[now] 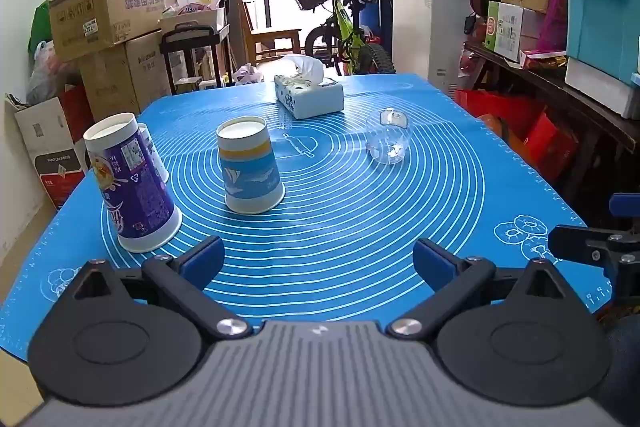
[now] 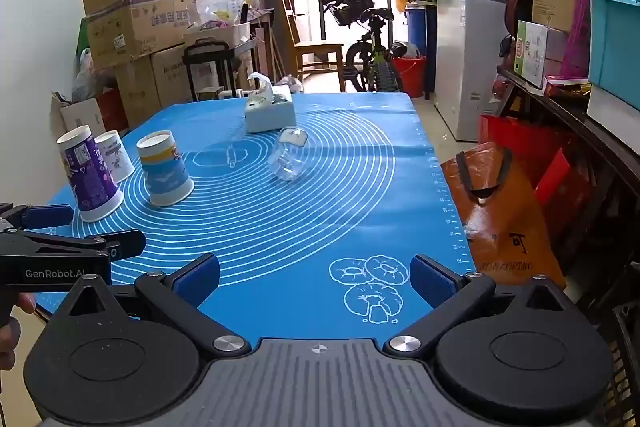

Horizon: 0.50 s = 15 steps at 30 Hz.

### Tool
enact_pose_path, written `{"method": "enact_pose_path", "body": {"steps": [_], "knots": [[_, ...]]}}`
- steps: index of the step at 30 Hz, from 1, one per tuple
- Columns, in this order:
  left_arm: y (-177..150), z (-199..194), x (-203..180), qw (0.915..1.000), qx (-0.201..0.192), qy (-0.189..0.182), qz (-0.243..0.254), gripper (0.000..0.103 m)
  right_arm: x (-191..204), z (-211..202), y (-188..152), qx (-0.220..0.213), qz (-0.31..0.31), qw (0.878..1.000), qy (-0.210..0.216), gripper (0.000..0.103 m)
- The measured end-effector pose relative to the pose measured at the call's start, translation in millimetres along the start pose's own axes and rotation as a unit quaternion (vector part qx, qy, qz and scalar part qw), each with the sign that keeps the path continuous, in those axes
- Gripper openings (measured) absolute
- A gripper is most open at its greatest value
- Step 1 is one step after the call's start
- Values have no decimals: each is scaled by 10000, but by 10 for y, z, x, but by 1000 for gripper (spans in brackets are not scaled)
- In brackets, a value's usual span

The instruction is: Flip cup upside down

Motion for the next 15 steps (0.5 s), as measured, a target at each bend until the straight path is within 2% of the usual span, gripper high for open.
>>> {"method": "enact_pose_path", "body": {"steps": [15], "knots": [[2,-19,9,10000,-42,3,45,99,38,-44,3,-35,-68,10000,-29,101]]}}
Point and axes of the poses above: each gripper's, at about its wrist camera, not at the fingertips, and z roughly the way its jaws point, x to its left, y to its top, the point moved 4 cm from there along z, roughly the way its jaws point, and after that the axes turned 15 degrees about y, right-handed, at the moved point
